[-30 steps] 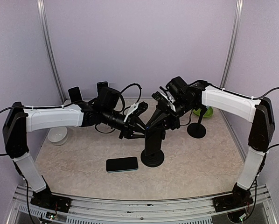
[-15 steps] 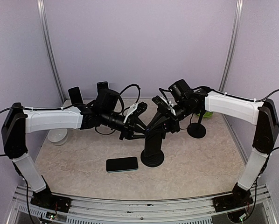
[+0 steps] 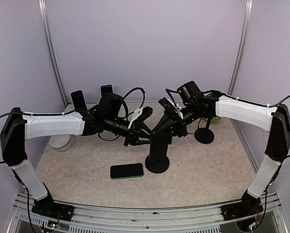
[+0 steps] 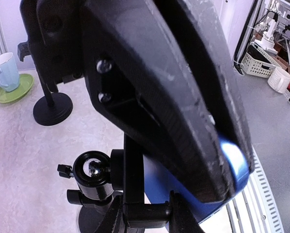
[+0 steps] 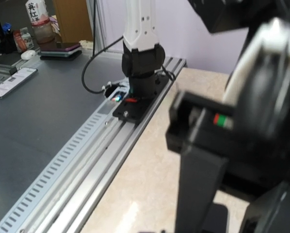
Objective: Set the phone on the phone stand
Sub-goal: Install the phone onto the phone stand.
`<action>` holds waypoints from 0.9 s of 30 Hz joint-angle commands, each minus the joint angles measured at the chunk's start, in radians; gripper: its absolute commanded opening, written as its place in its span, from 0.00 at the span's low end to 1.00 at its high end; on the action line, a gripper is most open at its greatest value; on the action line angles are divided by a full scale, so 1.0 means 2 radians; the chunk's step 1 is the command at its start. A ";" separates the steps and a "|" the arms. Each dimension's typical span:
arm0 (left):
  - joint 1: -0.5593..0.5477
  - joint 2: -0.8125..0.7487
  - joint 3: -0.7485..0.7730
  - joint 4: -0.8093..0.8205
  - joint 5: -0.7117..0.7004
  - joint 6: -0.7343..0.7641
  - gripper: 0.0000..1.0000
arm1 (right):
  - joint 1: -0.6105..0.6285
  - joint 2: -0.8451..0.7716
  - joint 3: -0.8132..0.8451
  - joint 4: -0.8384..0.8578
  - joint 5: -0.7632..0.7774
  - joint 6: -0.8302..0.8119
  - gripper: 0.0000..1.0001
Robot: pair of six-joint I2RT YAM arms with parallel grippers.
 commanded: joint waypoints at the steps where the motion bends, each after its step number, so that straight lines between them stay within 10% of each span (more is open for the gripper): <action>1: 0.009 -0.020 -0.004 -0.060 0.030 0.012 0.00 | -0.041 -0.036 0.018 -0.025 -0.029 0.009 0.00; 27: 0.008 -0.015 0.014 -0.071 0.031 0.016 0.00 | -0.027 0.033 0.061 -0.097 0.027 -0.020 0.00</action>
